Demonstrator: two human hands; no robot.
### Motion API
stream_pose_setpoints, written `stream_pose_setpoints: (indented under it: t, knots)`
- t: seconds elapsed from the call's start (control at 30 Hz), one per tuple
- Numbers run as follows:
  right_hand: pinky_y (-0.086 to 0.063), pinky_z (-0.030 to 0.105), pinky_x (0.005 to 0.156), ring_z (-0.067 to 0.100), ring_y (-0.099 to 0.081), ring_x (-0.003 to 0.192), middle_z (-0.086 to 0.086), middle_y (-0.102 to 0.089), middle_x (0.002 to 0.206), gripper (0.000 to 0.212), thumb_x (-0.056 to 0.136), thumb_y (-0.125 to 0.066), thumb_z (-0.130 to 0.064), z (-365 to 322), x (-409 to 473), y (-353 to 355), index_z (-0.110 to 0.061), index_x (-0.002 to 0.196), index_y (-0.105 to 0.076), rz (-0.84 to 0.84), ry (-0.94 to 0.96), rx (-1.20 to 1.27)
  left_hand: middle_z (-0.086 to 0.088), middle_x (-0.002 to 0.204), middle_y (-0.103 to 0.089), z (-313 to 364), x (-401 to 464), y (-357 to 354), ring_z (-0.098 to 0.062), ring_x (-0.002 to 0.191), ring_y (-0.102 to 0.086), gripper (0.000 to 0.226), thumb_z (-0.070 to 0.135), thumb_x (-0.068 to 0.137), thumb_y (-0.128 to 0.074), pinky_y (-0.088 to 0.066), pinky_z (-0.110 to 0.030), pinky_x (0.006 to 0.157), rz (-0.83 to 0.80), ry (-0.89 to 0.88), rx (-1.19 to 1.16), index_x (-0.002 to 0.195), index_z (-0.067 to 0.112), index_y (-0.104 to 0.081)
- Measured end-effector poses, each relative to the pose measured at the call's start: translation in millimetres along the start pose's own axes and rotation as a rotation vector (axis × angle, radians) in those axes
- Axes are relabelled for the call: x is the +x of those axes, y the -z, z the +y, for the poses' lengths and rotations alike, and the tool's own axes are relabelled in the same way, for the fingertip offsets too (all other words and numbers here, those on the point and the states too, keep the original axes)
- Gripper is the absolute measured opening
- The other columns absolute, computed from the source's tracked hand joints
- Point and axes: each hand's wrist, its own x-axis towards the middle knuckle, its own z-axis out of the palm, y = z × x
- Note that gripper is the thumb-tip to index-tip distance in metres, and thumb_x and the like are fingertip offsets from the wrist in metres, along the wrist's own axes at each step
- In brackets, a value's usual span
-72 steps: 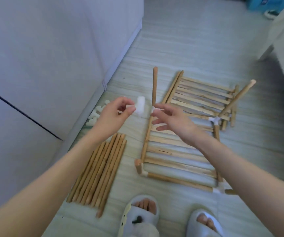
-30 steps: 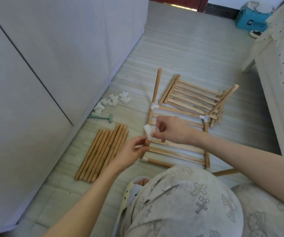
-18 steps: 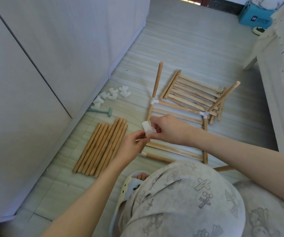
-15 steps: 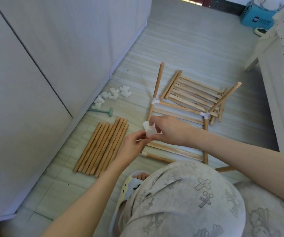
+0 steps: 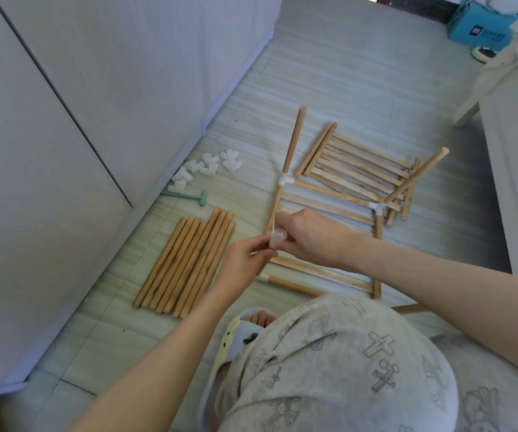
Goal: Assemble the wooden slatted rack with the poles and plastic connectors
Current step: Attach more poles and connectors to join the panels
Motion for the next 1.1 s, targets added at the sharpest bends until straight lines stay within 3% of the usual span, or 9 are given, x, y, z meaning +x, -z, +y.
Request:
stream_pose_setpoints:
  t: [0.13,0.4,0.5,0.57,0.7,0.8,0.9,0.97,1.1]
  knots:
    - [-0.046,0.037,0.070,0.028,-0.056,0.083,0.011,-0.061,0.089,0.018,0.092,-0.053,-0.029,-0.6,0.5,-4.6,-0.013,0.098,-0.048,-0.007,-0.039,0.056,0.004,0.087,-0.071,0.5,-2.1,-0.1,0.017,0.074,-0.058,0.022,0.004,0.084,-0.064,-0.039,-0.002,0.068,0.014,-0.004,0.019,0.102,0.013,-0.073]
    - [-0.035,0.029,0.061,0.020,-0.047,0.072,0.000,-0.051,0.074,0.021,0.089,-0.058,-0.028,3.7,4.3,-8.4,-0.018,0.085,-0.040,0.030,-0.085,0.154,0.014,0.080,-0.067,4.1,1.0,-4.7,0.018,0.074,-0.057,0.022,0.004,0.085,-0.063,-0.040,-0.002,0.068,0.033,0.029,-0.046,0.100,0.016,-0.073]
    - [-0.038,0.028,0.064,0.017,-0.049,0.076,-0.002,-0.055,0.077,0.020,0.087,-0.061,-0.030,9.3,2.3,-4.5,-0.016,0.092,-0.048,0.060,-0.139,0.266,0.014,0.086,-0.069,9.3,6.0,-5.5,0.012,0.083,-0.060,0.021,0.008,0.088,-0.062,-0.044,-0.005,0.072,-0.009,0.016,-0.037,0.101,0.022,-0.071]
    - [-0.039,0.025,0.067,0.012,-0.050,0.074,-0.008,-0.054,0.074,0.029,0.084,-0.067,-0.031,12.8,-3.6,-3.4,-0.016,0.104,-0.050,0.036,-0.172,0.370,0.008,0.095,-0.069,10.8,8.5,-2.0,0.003,0.091,-0.062,0.021,0.008,0.090,-0.059,-0.048,-0.010,0.080,-0.098,0.026,-0.006,0.105,0.021,-0.068]
    - [-0.038,0.024,0.064,0.009,-0.049,0.072,-0.010,-0.052,0.075,0.039,0.080,-0.072,-0.032,26.0,-14.7,-3.4,-0.019,0.108,-0.049,-0.018,-0.225,0.430,-0.001,0.104,-0.066,13.8,10.2,7.3,-0.008,0.097,-0.059,0.039,-0.004,0.092,-0.039,-0.045,-0.019,0.085,-0.181,0.129,-0.153,0.100,0.026,-0.063]
    - [-0.037,0.022,0.065,0.011,-0.051,0.077,-0.009,-0.053,0.080,0.029,0.084,-0.067,-0.036,39.0,-22.0,-5.8,-0.016,0.105,-0.062,-0.086,-0.261,0.371,0.001,0.103,-0.065,26.0,15.9,1.8,-0.011,0.103,-0.059,0.029,0.019,0.101,-0.034,-0.044,-0.019,0.082,-0.130,0.263,-0.306,0.097,0.024,-0.062]
    - [-0.040,0.009,0.056,0.003,-0.056,0.064,-0.010,-0.060,0.073,0.028,0.087,-0.064,-0.037,43.6,-27.4,-14.1,-0.014,0.102,-0.066,-0.082,-0.281,0.519,0.001,0.113,-0.062,32.1,21.8,-6.5,-0.011,0.110,-0.055,0.042,0.045,0.099,-0.030,-0.042,-0.025,0.094,-0.187,0.307,-0.254,0.117,0.020,-0.058]
    - [-0.039,0.007,0.054,0.001,-0.055,0.060,-0.005,-0.063,0.072,0.029,0.087,-0.064,-0.037,41.4,-26.1,-19.3,-0.012,0.100,-0.067,-0.049,-0.274,0.577,-0.002,0.118,-0.061,33.6,26.4,-8.4,-0.013,0.114,-0.052,0.049,0.049,0.098,-0.029,-0.039,-0.030,0.101,-0.214,0.336,-0.229,0.127,0.017,-0.053]
    - [-0.034,0.016,0.056,0.015,-0.054,0.072,0.007,-0.066,0.085,0.030,0.088,-0.062,-0.033,35.7,-18.7,-26.2,-0.004,0.096,-0.066,0.030,-0.217,0.439,0.003,0.106,-0.064,32.6,36.0,-9.1,-0.011,0.104,-0.055,0.034,0.042,0.099,-0.033,-0.040,-0.029,0.095,-0.241,0.370,-0.197,0.115,0.022,-0.056]
